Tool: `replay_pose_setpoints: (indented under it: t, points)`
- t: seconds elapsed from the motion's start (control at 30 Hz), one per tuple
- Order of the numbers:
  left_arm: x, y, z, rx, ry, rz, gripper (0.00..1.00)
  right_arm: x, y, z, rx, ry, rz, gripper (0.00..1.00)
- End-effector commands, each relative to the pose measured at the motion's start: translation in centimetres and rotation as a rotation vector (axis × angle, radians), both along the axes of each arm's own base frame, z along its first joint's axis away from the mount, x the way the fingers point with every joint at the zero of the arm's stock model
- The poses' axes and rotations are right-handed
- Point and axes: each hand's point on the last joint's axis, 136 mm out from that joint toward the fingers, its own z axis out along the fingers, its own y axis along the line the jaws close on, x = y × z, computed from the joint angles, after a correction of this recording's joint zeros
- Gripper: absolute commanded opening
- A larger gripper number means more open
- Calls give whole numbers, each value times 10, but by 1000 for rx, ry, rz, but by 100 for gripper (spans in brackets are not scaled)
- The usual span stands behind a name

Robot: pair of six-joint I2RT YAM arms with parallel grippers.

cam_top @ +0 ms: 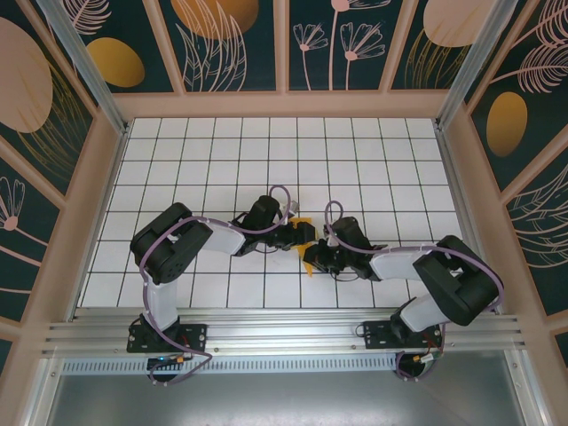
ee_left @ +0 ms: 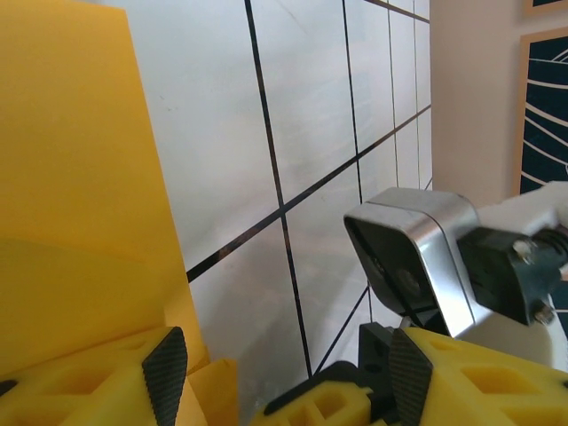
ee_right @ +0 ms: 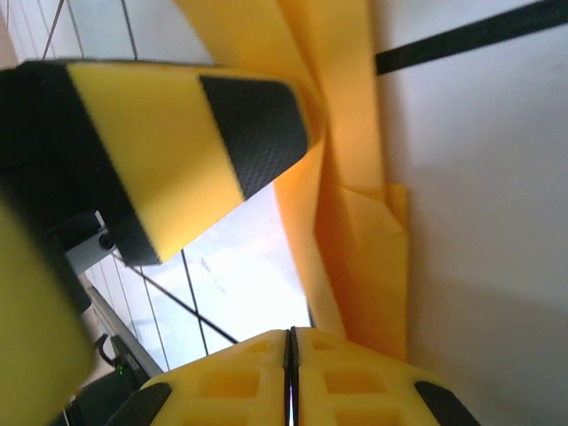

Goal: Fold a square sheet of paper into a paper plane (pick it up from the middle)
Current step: Fold the wing for the fifth time at the center of the table.

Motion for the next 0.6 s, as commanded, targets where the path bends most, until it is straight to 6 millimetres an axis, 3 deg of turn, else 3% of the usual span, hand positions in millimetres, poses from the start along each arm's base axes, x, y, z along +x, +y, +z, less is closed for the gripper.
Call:
replay_pose_setpoints:
  t: [0.0, 0.27, 0.57]
  points:
    - [-6, 22, -60, 184, 65, 49, 65, -22, -3, -12, -22, 47, 65, 12]
    - [-7, 22, -60, 188, 67, 48, 65, -39, -29, -49, -155, 129, 42, 11]
    - [-8, 24, -62, 195, 68, 49, 65, -46, -19, -23, -64, 83, 94, 11]
